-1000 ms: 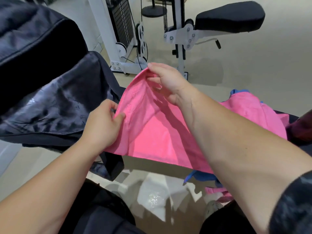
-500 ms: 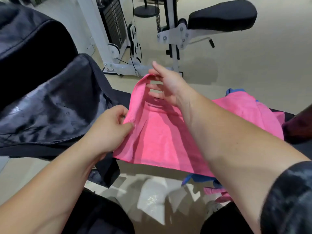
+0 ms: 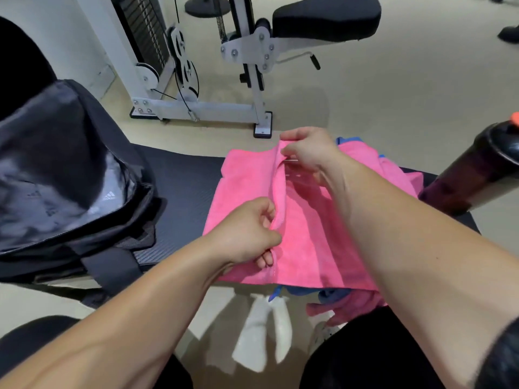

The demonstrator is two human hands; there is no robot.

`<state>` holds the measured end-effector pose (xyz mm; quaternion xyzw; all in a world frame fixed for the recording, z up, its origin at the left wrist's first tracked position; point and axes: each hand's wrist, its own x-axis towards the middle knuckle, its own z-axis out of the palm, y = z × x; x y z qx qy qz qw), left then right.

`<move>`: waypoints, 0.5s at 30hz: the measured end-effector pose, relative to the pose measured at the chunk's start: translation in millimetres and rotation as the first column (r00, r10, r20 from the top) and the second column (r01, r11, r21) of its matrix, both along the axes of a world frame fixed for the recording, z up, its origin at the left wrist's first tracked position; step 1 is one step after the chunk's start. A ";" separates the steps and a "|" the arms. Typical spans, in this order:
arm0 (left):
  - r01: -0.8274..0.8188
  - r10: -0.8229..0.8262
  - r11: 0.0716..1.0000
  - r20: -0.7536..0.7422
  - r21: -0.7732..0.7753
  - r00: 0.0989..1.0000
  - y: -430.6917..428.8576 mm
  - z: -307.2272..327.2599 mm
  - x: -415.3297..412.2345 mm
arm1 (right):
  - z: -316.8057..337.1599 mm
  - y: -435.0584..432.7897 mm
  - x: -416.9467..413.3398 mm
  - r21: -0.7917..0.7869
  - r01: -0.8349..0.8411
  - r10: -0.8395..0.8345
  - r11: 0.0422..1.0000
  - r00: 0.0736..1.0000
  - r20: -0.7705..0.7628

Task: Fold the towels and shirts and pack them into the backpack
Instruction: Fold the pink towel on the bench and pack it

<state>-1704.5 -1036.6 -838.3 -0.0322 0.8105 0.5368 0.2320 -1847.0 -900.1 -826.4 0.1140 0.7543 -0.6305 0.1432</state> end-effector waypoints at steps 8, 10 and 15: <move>0.004 -0.012 0.994 0.071 0.109 0.997 24.5 -13.6 -0.9 | 7.1 19.8 5.0 -0.034 -0.014 0.012 0.999 0.998 -0.056; -0.027 0.018 0.988 0.058 0.150 0.998 34.6 -14.1 -2.1 | 12.6 29.2 3.4 0.018 -0.027 0.029 0.999 0.994 -0.110; -0.037 0.018 0.978 0.096 0.207 0.995 53.9 -20.9 1.9 | -7.8 49.3 -4.3 0.731 -0.181 0.370 0.657 0.923 -0.104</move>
